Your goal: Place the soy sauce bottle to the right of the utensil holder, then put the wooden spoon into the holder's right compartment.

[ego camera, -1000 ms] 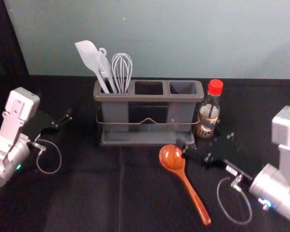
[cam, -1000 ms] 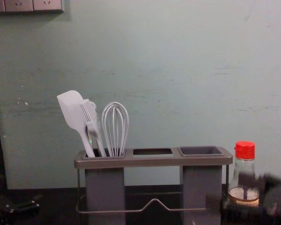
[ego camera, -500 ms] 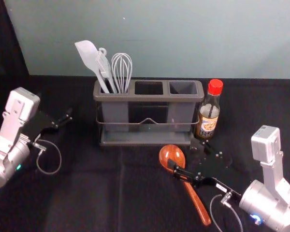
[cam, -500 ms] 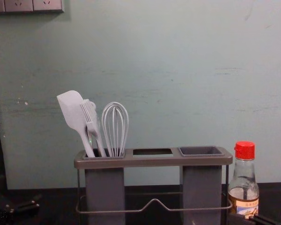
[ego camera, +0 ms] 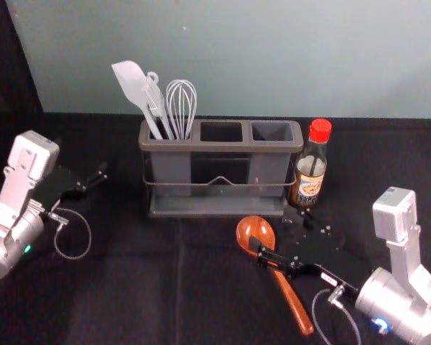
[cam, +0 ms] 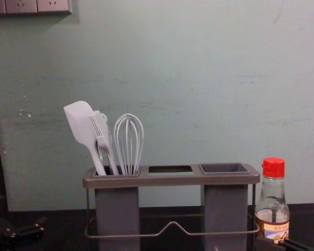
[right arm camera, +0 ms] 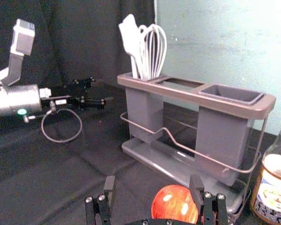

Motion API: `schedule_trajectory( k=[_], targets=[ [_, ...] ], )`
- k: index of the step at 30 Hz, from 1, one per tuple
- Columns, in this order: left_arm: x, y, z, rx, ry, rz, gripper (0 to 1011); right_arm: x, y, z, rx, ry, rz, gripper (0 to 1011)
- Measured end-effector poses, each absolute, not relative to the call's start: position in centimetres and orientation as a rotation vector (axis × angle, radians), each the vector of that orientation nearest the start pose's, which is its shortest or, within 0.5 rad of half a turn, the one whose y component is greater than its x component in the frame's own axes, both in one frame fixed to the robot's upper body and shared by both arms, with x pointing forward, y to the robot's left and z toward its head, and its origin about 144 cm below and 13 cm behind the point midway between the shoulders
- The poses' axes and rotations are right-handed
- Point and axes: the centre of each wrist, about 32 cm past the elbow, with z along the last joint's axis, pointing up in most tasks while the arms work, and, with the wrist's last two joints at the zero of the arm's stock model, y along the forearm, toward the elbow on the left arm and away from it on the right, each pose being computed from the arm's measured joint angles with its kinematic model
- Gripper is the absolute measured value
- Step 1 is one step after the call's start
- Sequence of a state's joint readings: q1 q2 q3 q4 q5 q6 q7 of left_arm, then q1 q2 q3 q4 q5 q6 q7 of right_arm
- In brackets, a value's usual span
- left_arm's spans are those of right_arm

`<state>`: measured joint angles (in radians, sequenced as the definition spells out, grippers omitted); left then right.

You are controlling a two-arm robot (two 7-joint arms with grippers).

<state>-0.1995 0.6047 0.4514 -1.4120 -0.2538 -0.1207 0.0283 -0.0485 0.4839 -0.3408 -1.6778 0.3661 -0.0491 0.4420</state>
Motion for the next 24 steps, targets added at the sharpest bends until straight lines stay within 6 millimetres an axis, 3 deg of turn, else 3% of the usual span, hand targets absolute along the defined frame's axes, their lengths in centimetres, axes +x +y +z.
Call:
schedule_trajectory(
  k=[9,14,20,24],
  targets=[
    [48.9,31.0,114.0,0.304,-0.285,1.248,1005,41.8,-24.3,116.5,-0.292,0.002,-0.794,1003],
    [48.9,31.0,114.0,0.304,-0.285,1.248,1005,41.7,-23.1,119.1,-0.449,0.080,-0.824,1003],
    [48.9,31.0,114.0,0.304,-0.285,1.248,1005,42.7,-21.7,122.1,-0.608,0.197,-0.852,1003],
    [48.9,31.0,114.0,0.304,-0.285,1.248,1005,43.5,-20.7,123.0,-0.673,0.251,-0.871,1002]
  ],
)
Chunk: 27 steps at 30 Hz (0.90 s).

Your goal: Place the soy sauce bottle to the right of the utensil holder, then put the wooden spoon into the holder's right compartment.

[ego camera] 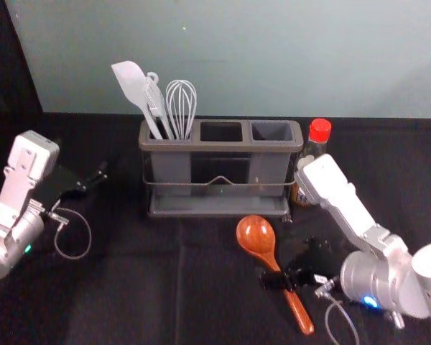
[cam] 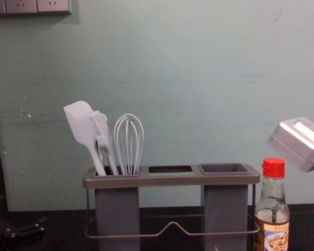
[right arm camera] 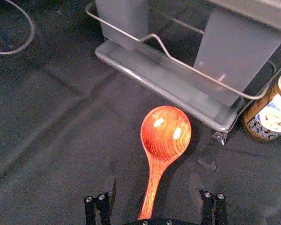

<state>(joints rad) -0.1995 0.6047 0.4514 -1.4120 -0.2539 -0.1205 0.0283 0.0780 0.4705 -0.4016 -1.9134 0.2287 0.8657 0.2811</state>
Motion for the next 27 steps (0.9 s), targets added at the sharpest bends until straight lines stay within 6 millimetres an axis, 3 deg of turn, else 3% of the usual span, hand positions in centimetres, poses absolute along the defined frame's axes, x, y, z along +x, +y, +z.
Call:
schedule_trajectory(
  k=[12,27],
  targets=[
    [48.9,31.0,114.0,0.304,-0.285,1.248,1005,46.1,-18.3,123.0,-0.688,0.323,-0.925,1003],
    [48.9,31.0,114.0,0.304,-0.285,1.248,1005,47.2,-16.8,121.7,-0.633,0.340,-1.007,1003]
  ],
)
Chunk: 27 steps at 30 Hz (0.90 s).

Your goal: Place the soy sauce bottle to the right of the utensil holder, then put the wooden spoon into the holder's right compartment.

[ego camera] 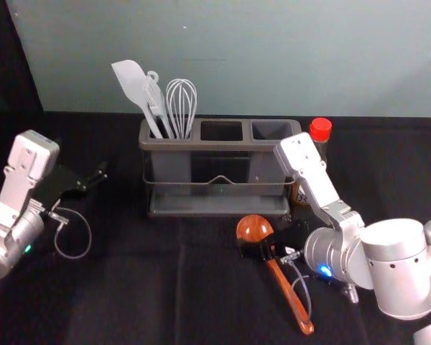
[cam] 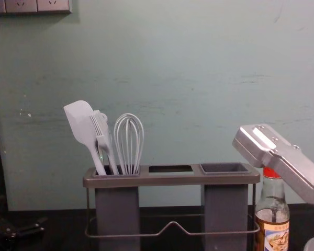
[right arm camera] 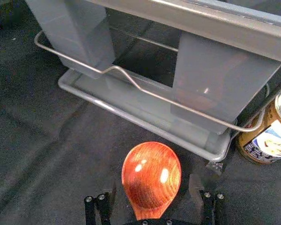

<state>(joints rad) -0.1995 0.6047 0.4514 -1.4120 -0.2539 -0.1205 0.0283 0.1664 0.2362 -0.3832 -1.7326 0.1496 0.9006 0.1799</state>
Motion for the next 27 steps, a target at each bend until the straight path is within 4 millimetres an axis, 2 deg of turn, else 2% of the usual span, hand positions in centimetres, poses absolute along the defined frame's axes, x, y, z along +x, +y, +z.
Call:
schedule_trajectory(
  k=[10,27],
  targets=[
    [48.9,31.0,114.0,0.304,-0.285,1.248,1005,47.8,-16.4,120.8,-0.626,0.350,-1.020,1003],
    [48.9,31.0,114.0,0.304,-0.285,1.248,1005,48.2,-15.8,120.5,-0.634,0.341,-1.006,1003]
  ],
)
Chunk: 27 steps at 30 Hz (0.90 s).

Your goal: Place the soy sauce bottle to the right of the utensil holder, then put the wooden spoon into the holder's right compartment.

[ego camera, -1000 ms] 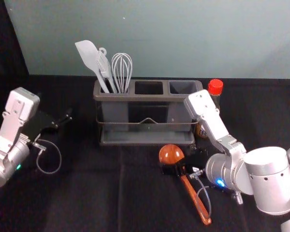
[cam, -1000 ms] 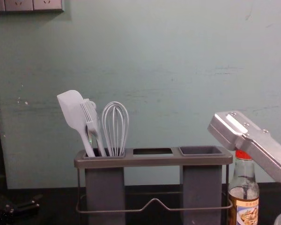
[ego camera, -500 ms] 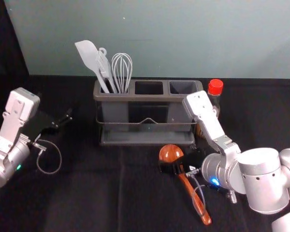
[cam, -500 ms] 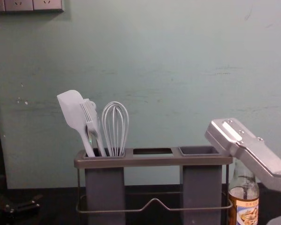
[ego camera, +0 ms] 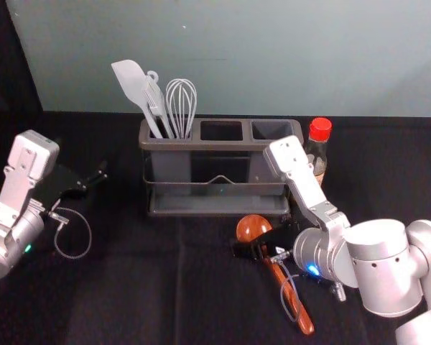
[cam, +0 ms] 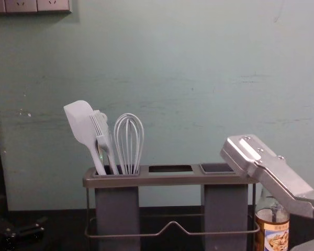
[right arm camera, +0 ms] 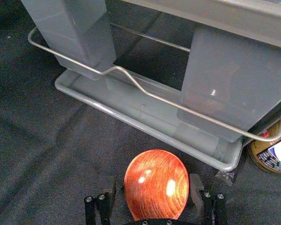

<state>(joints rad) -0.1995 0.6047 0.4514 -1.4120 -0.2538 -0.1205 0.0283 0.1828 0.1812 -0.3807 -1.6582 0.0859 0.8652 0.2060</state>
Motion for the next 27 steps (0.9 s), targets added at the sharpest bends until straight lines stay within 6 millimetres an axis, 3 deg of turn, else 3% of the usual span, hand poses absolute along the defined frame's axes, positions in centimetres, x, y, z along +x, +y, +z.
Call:
schedule_trajectory(
  k=[21,27],
  targets=[
    [48.86,30.97,113.98,0.304,-0.285,1.248,1005,48.20,-15.56,120.22,-0.652,0.321,-1.009,995],
    [48.86,30.97,113.98,0.304,-0.285,1.248,1005,48.24,-15.63,120.06,-0.652,0.324,-1.011,863]
  ],
)
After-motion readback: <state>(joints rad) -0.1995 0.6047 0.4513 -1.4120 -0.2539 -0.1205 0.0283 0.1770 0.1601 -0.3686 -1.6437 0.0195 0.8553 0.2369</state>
